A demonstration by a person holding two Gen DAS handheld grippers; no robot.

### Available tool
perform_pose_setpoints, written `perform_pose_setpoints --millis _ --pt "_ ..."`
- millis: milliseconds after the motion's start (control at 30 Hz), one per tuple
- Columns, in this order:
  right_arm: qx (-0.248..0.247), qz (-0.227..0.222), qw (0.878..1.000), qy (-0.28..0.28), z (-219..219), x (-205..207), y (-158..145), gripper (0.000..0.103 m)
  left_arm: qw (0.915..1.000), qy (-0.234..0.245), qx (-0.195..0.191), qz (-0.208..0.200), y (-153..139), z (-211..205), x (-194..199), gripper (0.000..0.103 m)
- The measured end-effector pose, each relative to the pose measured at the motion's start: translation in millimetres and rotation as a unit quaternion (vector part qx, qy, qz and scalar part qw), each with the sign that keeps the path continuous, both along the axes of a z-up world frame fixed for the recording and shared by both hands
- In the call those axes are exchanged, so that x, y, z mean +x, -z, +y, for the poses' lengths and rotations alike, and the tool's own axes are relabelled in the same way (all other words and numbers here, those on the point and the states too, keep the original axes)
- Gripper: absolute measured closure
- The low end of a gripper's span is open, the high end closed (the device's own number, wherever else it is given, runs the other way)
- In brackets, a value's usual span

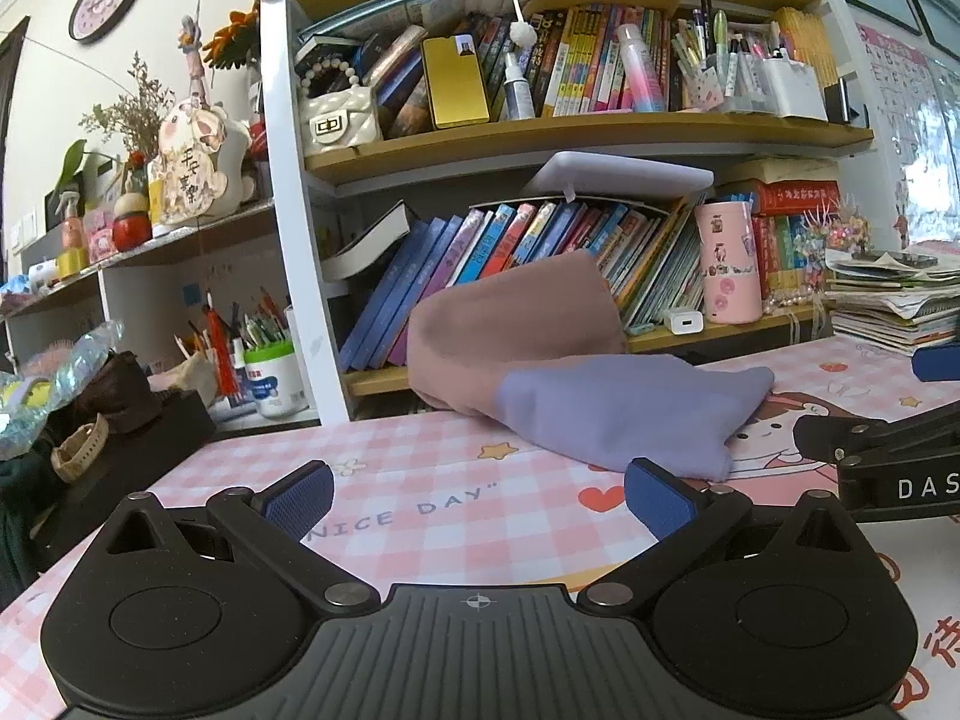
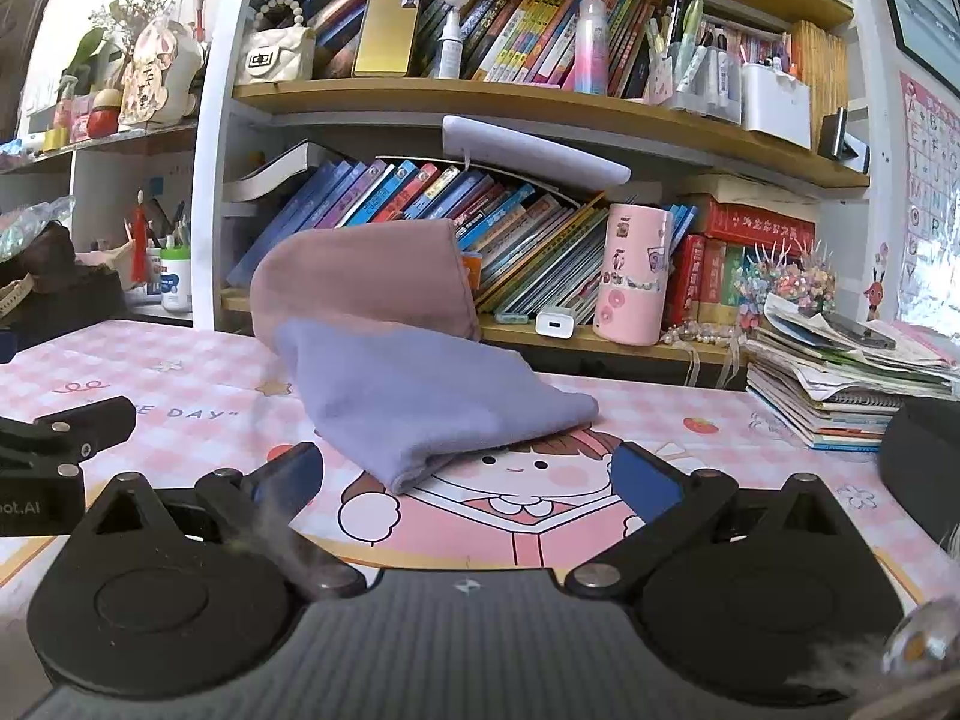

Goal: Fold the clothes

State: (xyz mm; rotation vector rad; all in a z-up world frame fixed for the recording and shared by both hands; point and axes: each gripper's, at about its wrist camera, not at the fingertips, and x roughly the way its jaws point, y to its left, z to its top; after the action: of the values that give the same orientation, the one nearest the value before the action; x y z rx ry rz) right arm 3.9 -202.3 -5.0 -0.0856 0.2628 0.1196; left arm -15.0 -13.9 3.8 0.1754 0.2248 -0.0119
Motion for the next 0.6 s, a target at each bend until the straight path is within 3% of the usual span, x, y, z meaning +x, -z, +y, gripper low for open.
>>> perform_pose_setpoints --millis 600 --pt "0.000 0.006 1.000 0.001 0.9 1.6 1.1 0.000 0.9998 0.004 -0.010 0.019 1.6 3.0 4.8 0.000"
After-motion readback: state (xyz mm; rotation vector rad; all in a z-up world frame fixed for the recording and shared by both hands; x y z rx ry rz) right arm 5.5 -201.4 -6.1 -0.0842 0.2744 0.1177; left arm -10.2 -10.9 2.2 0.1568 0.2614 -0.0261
